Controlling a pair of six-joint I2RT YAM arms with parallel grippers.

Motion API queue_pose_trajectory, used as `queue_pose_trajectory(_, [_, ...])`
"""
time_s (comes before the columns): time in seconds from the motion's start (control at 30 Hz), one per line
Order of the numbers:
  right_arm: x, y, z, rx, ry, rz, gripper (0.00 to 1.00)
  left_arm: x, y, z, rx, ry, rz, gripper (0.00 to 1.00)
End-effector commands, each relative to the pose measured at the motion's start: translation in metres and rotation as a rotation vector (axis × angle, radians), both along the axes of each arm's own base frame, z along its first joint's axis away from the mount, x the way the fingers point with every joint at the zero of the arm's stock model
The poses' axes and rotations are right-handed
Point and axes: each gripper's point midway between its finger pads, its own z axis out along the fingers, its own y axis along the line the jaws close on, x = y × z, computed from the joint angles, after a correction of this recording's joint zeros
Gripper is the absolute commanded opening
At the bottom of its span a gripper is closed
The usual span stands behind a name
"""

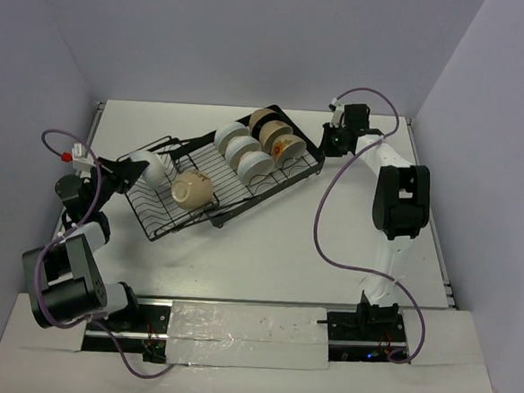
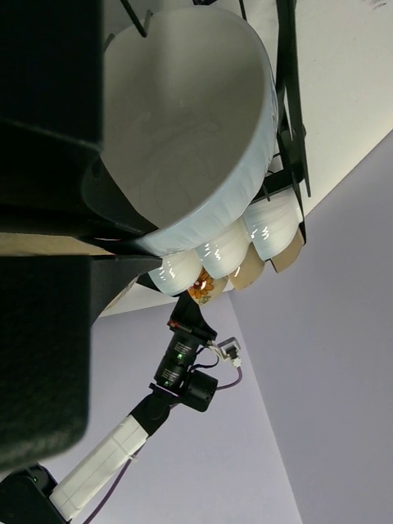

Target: Load the bowls into the dish rack

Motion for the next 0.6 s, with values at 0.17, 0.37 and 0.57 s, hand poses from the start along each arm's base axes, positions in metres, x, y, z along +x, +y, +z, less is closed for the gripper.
queue_pose_trajectory(0.17, [0.025, -0.096, 0.043, -0.072, -0.133, -0.377, 0.0, -0.011, 0.015, -0.008, 0.073, 0.004, 0.1, 0.09])
queue_pose_trajectory(0.37, [0.024, -0.097, 0.041, -0.08, -0.13, -0.374, 0.0, -0.018, 0.029, -0.015, 0.081, 0.031, 0.157, 0.1])
queue_pose_trajectory(0.57, [0.024, -0.097, 0.041, -0.086, -0.13, -0.369, 0.0, -0.023, 0.036, -0.025, 0.077, 0.066, 0.189, 0.12])
